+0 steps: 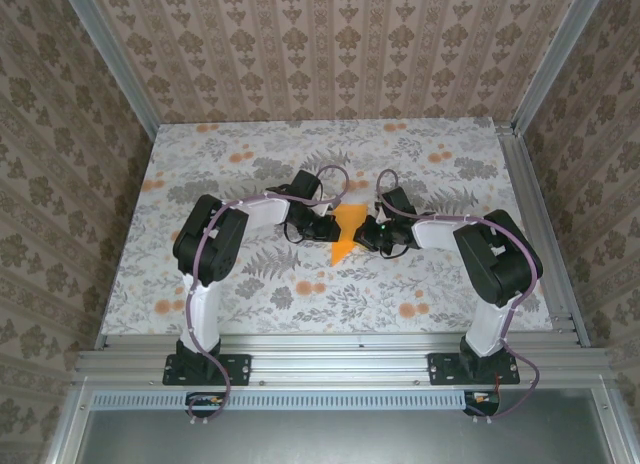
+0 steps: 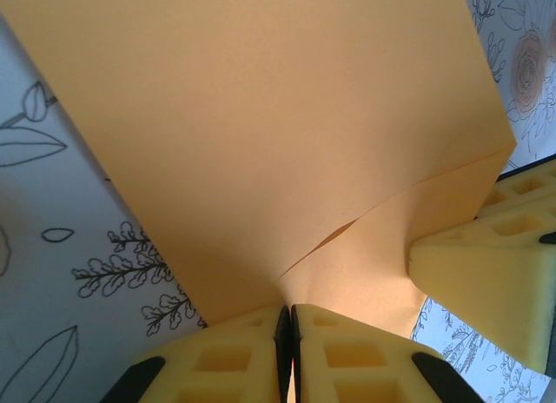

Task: Fold a paper plane with a square sheet of paper (pick it up from the middle)
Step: Fourth fold the wing at the center of the table.

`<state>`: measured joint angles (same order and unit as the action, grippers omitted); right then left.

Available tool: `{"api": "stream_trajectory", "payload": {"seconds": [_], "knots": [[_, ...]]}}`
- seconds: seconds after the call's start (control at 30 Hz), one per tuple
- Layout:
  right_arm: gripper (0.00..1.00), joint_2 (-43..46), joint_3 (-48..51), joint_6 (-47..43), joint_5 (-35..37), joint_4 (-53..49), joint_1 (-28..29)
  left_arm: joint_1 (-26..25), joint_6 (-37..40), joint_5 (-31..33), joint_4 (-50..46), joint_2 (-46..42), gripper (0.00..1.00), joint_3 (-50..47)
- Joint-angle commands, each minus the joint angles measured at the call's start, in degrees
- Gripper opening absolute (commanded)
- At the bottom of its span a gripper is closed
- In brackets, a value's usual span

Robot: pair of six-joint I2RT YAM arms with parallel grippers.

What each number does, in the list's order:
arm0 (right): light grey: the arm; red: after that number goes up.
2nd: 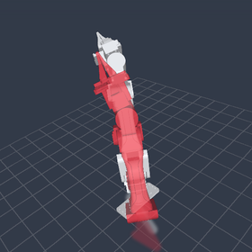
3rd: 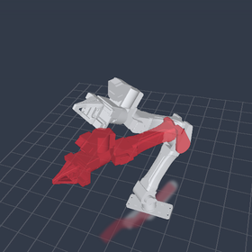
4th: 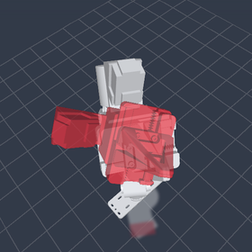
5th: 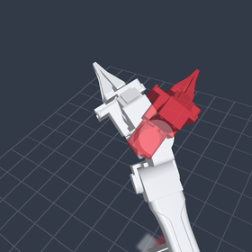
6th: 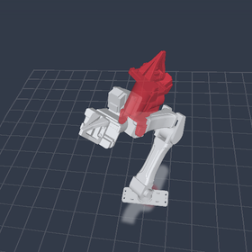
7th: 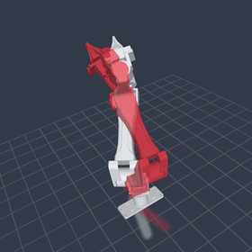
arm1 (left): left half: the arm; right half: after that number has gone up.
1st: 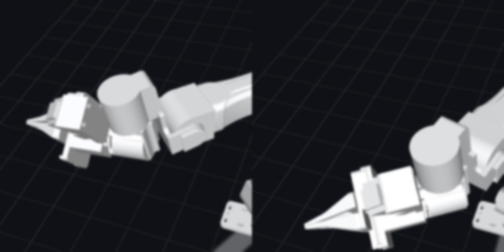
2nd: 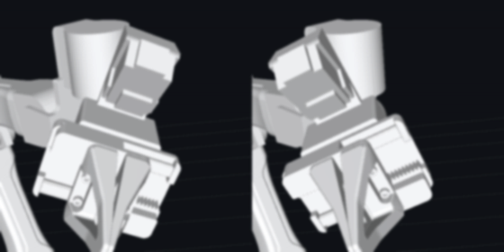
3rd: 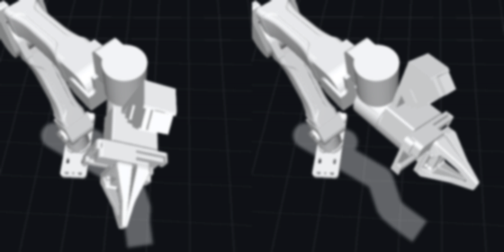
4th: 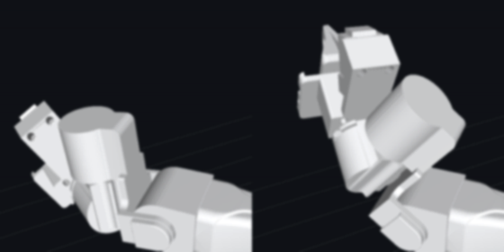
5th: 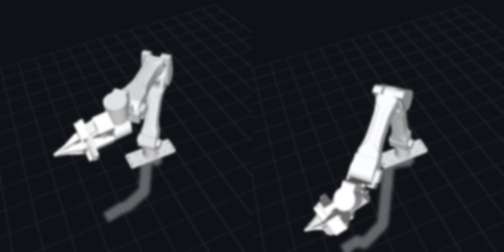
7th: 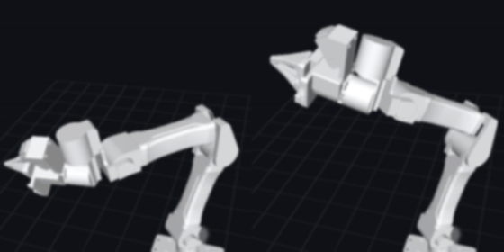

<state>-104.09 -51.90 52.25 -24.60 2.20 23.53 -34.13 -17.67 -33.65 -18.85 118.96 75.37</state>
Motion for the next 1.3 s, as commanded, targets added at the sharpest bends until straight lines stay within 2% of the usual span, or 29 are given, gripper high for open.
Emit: {"api": "stream_trajectory", "payload": {"seconds": [0.0, 0.27, 0.8, 1.27], "knots": [[0.08, 1.9, -1.6, -0.8, 1.8, -3.2, 0.3, -0.1, 1.5, 4.7, -4.0, 4.8, 0.14, -2.0], [0.08, 1.5, -4.3, -2.0, 1.7, -5.4, 1.0, -0.1, 1.5, 4.4, -3.9, 4.8, 0.14, -2.1], [0.06, -1.1, -6.7, -1.1, -1.9, -3.3, 1.7, 0.1, 1.4, 3.6, -3.5, 4.8, 0.13, -2.2], [0.05, -3.8, -8.0, -1.6, -3.4, -3.2, 1.9, 0.9, -0.5, 0.7, -1.2, 4.0, 0.09, -3.0]]}}
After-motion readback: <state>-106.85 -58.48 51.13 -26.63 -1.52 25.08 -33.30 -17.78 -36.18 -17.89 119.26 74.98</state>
